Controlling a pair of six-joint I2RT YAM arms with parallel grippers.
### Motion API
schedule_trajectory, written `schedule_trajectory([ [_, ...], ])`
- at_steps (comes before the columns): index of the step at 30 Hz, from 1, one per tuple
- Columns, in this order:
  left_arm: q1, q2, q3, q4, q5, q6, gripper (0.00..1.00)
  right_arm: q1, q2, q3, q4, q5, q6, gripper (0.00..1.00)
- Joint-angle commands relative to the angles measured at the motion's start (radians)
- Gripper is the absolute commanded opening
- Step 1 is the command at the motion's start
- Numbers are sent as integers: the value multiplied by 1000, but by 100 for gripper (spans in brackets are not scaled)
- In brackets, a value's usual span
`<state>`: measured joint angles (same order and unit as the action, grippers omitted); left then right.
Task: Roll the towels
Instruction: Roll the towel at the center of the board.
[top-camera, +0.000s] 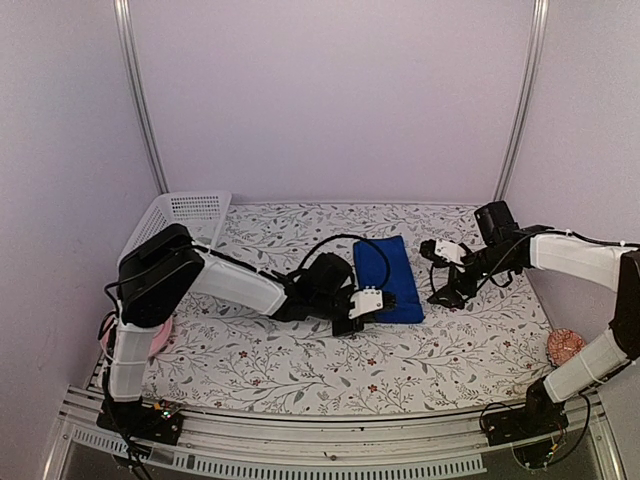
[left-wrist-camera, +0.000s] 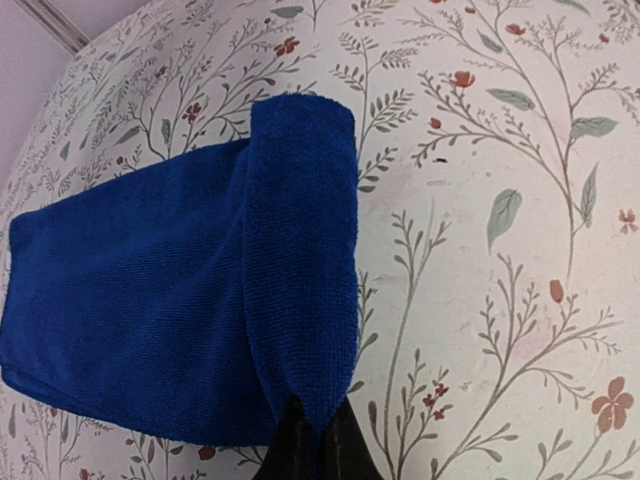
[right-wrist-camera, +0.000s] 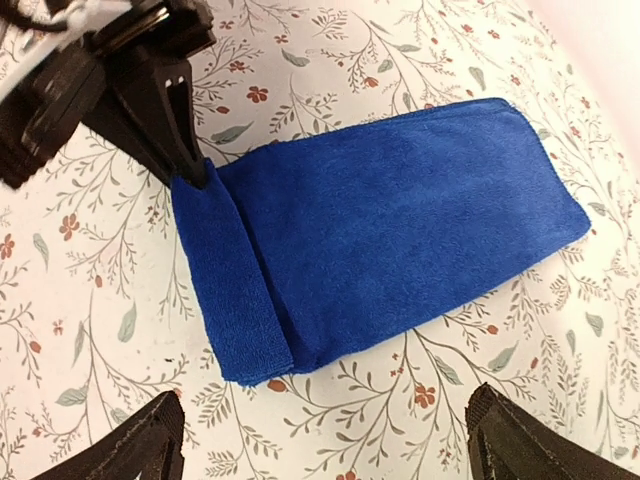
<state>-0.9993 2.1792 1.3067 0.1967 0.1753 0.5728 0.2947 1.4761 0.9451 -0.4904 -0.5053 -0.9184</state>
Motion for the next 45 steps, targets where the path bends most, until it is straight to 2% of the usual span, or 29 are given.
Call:
schedule_trajectory([
  [1, 64, -10, 51, -107, 190, -122, 0, 21, -105, -79, 191, 103, -31, 99],
  [6, 113, 9, 107, -172, 321, -191, 0, 48, -150, -114, 285, 158, -2, 99],
  [8, 123, 19, 124, -193, 348, -206, 0, 48, -135, -132, 292, 117, 17, 99],
  [10, 125, 31, 143, -214, 356, -211, 0, 49, -105, -104, 226, 45, 17, 99],
  [13, 125, 51, 166, -239, 381, -220, 0, 86, -88, -100, 187, -6, -47, 99],
  [16, 126, 71, 185, -257, 392, -222, 0, 170, -115, -185, 270, 67, -119, 100],
  [21, 130, 86, 195, -271, 405, -229, 0, 231, -84, -230, 312, 103, -168, 89],
  [26, 143, 111, 217, -276, 440, -257, 0, 285, -31, -272, 413, 230, -178, 83],
  [32, 175, 154, 256, -286, 522, -323, 0, 329, 47, -280, 498, 375, -174, 63],
  [41, 194, 181, 281, -299, 570, -346, 0, 352, 119, -277, 550, 473, -161, 55],
  [45, 204, 188, 282, -296, 591, -356, 0, 353, 134, -267, 550, 488, -150, 46],
])
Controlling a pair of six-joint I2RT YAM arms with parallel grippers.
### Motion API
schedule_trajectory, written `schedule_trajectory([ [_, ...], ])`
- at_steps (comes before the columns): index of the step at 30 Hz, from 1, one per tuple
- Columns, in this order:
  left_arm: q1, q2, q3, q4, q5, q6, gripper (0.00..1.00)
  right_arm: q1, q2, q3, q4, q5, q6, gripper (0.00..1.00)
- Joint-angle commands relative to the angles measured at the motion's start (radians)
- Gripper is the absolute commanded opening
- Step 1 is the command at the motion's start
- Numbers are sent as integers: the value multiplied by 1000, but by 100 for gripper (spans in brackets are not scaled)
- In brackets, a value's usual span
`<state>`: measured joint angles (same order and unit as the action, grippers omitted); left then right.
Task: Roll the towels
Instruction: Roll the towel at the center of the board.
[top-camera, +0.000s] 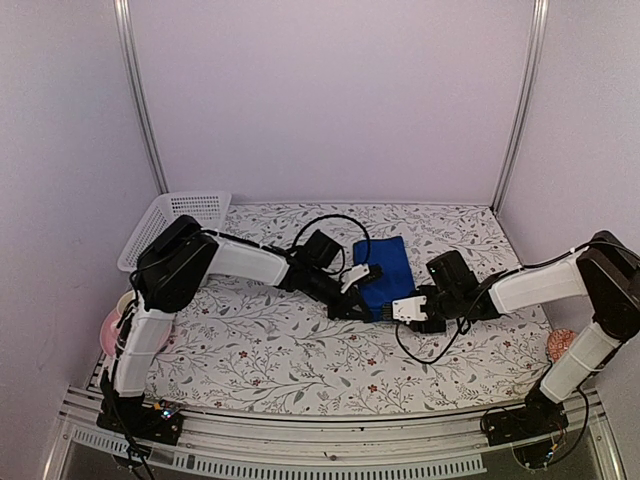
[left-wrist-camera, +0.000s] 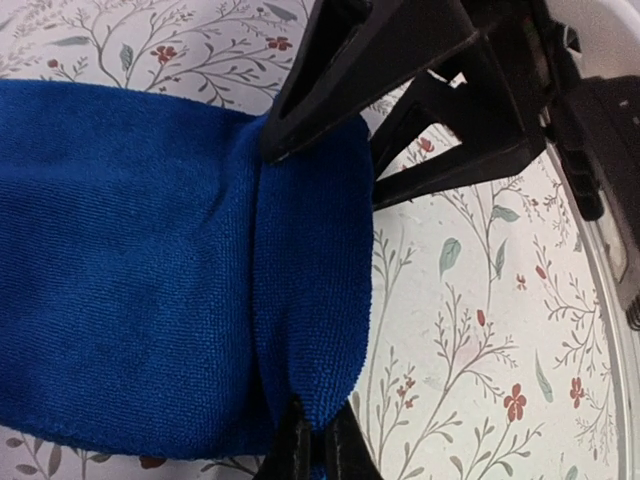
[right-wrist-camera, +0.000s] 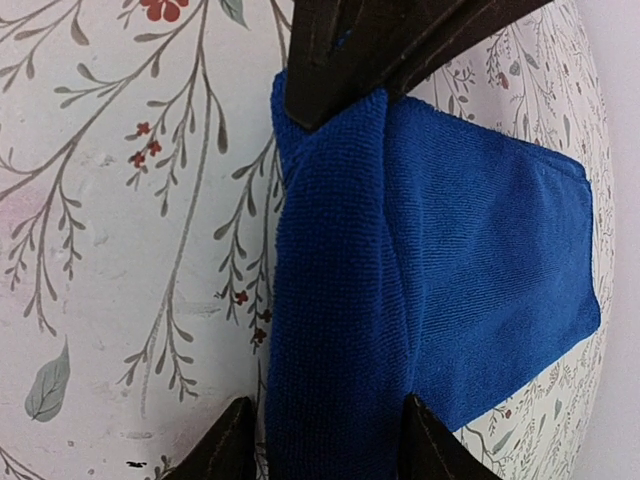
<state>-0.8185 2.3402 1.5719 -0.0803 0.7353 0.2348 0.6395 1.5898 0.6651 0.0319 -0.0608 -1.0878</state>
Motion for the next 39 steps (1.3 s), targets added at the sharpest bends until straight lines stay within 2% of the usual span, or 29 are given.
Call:
schedule_trajectory([
  [1, 24, 28, 16, -19, 34, -20, 0, 9, 20, 12, 26, 43, 21, 43],
  [6, 29, 25, 16, -19, 33, -19, 2, 8, 31, 36, -31, 11, 30, 15],
  [8, 30, 22, 13, -19, 29, -20, 4, 8, 36, 47, -66, -8, 31, 9],
  [10, 32, 14, 9, -17, 24, -16, 11, 8, 36, 57, -97, -27, 29, 6],
  [15, 32, -39, -39, 29, 19, -10, 39, 3, 40, 90, -198, -97, 24, 4],
  [22, 32, -156, -186, 182, -24, 8, 56, -92, 91, 216, -425, -284, 56, 5],
  [27, 24, -210, -266, 291, -46, 15, 62, -148, 128, 291, -554, -365, 64, 7],
  [31, -12, -253, -325, 342, -132, 72, 63, -162, 177, 332, -615, -401, 73, 10],
  [39, -140, -310, -442, 448, -394, 333, 63, -174, 342, 461, -778, -461, 99, 11],
])
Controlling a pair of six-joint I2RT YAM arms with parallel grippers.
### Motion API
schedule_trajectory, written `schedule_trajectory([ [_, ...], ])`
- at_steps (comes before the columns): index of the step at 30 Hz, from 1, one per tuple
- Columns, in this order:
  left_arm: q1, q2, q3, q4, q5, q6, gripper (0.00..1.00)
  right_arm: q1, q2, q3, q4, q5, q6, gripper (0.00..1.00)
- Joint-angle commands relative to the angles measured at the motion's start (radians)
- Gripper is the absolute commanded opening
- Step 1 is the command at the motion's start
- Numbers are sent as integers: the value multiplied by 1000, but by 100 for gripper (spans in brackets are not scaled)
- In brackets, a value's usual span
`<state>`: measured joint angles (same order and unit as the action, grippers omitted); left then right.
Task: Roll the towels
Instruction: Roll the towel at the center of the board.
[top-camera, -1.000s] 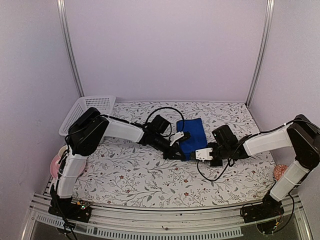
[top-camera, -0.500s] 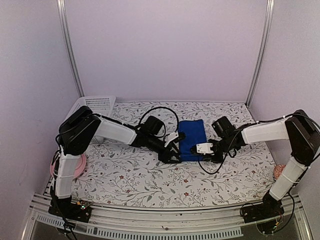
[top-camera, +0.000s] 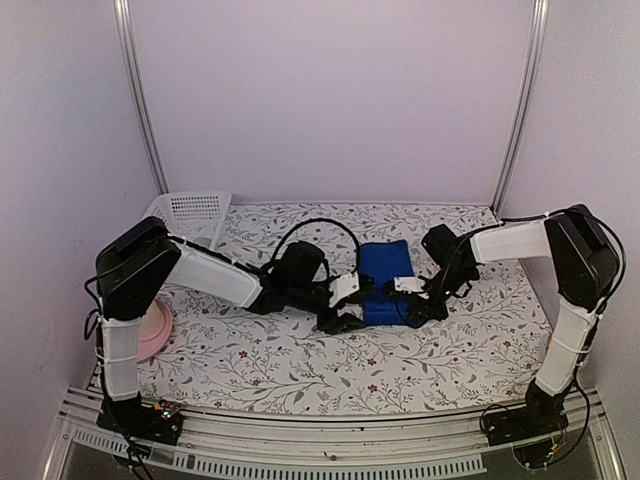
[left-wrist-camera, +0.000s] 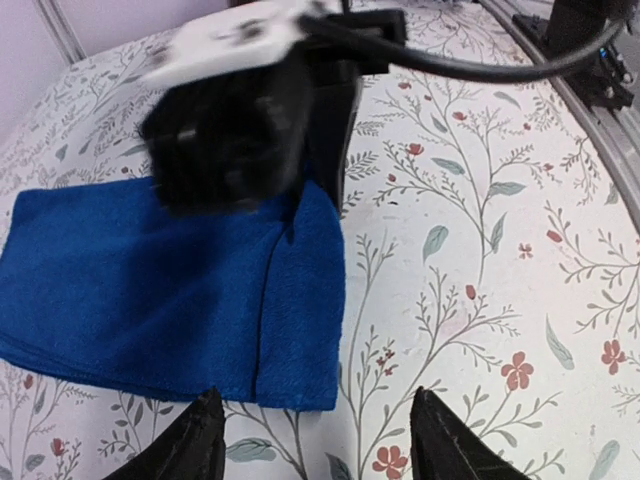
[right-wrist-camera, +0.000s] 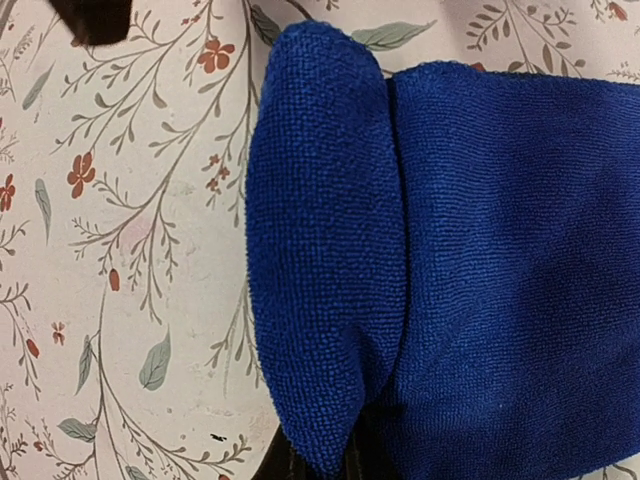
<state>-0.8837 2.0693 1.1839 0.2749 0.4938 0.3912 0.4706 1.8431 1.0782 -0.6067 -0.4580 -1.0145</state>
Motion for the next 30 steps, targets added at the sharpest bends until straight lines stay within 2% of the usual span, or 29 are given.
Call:
schedule_trajectory([
  [1, -88, -41, -69, 113, -178, 205, 63, -7, 105, 66, -161, -74, 30, 11],
  [9, -134, -47, -129, 222, -325, 338, 56, -32, 231, 222, -340, -121, 38, 13],
  [17, -163, 36, -124, 335, -463, 449, 55, -64, 349, 310, -498, -147, -9, 14],
  [23, -199, 49, -176, 434, -474, 527, 53, -87, 406, 400, -571, -172, -25, 14],
  [30, -213, 90, -160, 457, -516, 548, 52, -87, 453, 464, -622, -183, -35, 15],
])
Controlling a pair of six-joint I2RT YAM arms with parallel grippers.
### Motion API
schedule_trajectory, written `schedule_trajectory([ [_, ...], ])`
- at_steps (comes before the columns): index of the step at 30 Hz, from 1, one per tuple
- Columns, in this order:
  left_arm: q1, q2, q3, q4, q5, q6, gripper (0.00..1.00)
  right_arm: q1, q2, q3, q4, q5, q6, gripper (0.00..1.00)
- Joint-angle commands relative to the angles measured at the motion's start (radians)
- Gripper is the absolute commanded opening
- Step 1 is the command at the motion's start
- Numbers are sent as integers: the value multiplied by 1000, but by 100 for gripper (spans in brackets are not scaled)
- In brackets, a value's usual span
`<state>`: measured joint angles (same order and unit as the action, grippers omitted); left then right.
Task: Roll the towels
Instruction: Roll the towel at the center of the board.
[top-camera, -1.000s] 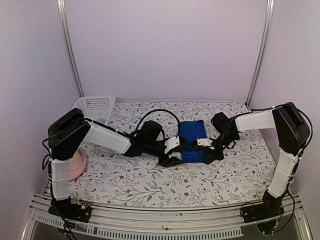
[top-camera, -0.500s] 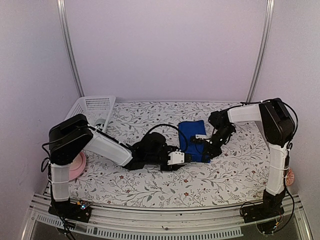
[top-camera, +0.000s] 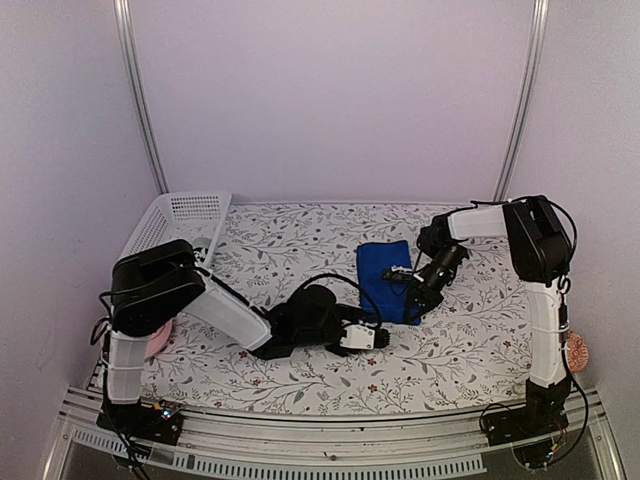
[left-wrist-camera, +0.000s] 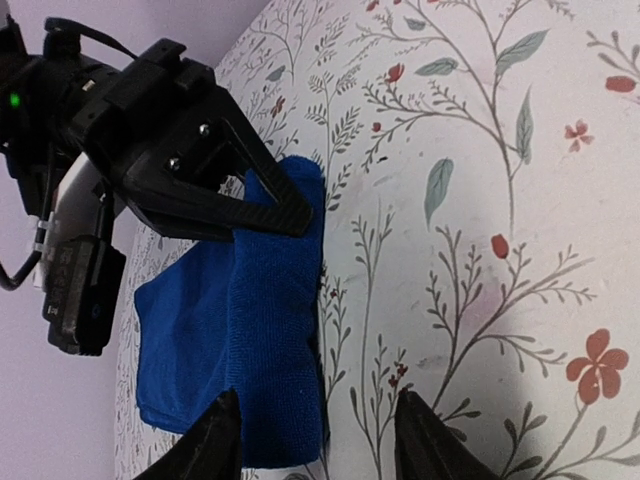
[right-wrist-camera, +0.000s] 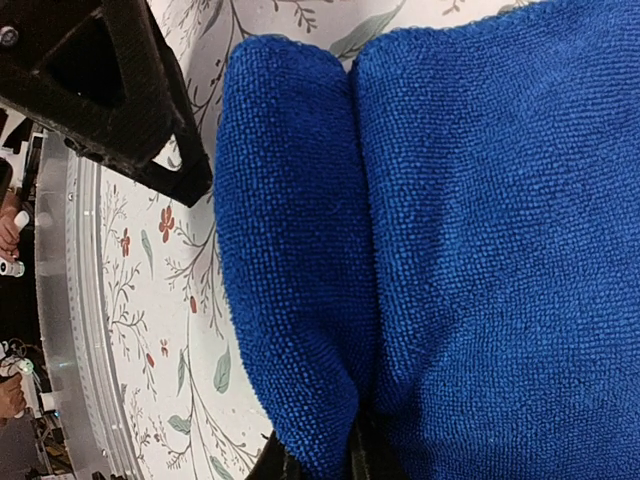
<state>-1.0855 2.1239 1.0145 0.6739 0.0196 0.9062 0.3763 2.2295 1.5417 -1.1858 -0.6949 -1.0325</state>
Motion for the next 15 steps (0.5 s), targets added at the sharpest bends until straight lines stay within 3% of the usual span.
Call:
schedule_trajectory([
  [1, -11, 46, 18, 58, -57, 38, 52, 7, 67, 1, -45, 53, -19, 15],
  [15, -8, 135, 85, 2, -148, 63, 43, 6, 63, 1, -61, 47, -35, 16],
])
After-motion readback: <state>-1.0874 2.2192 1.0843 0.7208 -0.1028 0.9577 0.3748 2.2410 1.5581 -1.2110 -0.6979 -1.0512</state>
